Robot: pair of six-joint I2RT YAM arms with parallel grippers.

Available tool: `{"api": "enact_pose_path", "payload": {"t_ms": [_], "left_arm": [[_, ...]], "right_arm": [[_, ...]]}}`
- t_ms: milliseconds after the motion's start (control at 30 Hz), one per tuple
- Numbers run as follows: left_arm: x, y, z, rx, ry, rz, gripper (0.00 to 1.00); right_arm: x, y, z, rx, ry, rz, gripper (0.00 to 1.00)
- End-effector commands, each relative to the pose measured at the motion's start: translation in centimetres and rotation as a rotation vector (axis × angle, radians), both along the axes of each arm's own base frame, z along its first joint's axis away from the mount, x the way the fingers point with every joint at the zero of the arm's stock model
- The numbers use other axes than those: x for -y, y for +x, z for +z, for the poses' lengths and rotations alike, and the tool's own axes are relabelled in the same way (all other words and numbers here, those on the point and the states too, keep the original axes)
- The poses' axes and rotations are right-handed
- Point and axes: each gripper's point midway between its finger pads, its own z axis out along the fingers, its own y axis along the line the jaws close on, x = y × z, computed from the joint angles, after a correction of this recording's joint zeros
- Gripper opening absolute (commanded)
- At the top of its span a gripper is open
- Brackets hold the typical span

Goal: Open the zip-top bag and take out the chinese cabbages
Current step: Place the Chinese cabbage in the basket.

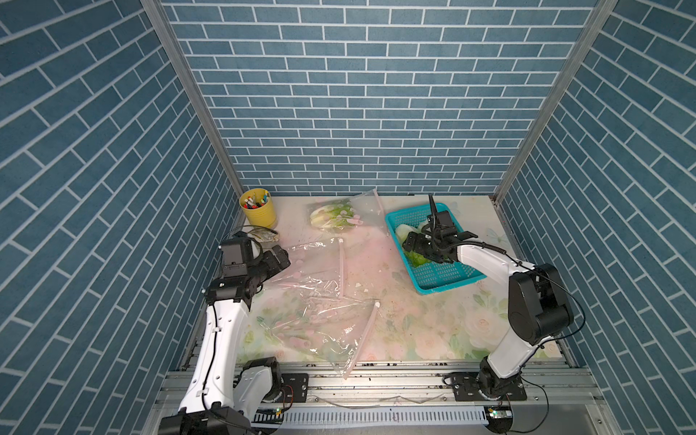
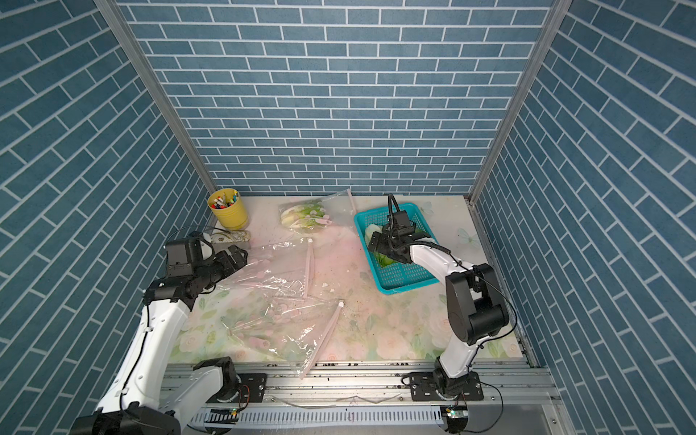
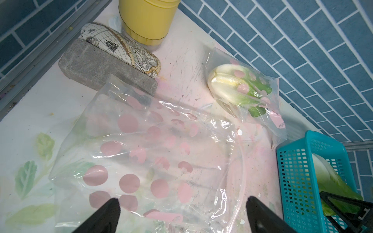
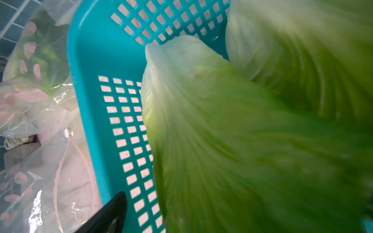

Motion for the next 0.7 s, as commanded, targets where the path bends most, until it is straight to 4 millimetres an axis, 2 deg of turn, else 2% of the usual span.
{"api": "enact_pose_path", "payload": {"t_ms": [0,133,233,333,467,567,667], "left_arm": [[0.4,0.4,0.5,0.0,0.024,-0.019,1.0],[1.5,1.2,0.5,-0.011,0.043,-0.05,1.0],[3.0,2.2,0.5,-0.023,0.064,-0.088,1.0],[5.0,3.8,0.6,-0.025,0.055,-0.112,1.0],[8.4,6.7,0.5,-0.011,0.007,-0.128,1.0],[12.3,9.2,0.7,-0.009,0.01,-0.16,1.0],[15.7,11.7,-0.5,-0.055,0.018,-0.142,1.0]], "right_arm": [[1.2,-2.2,1.9,-0.036,-0.062,0.035,0.99],[1.3,-3.9,3.4,-0.029,-0.047,0.076,0.99],[1.1,-5.4,5.1,0.008,-0.003,0.127,0.97],[1.8,-6.7,6.5,0.048,-0.027,0.162,0.93],[3.0,-7.4,8.0,0.158,-0.09,0.212,0.85],[3.6,-7.9,8.9,0.238,-0.122,0.232,0.84],[4.1,-8.4,9.8,0.296,-0.138,0.252,0.84]]}}
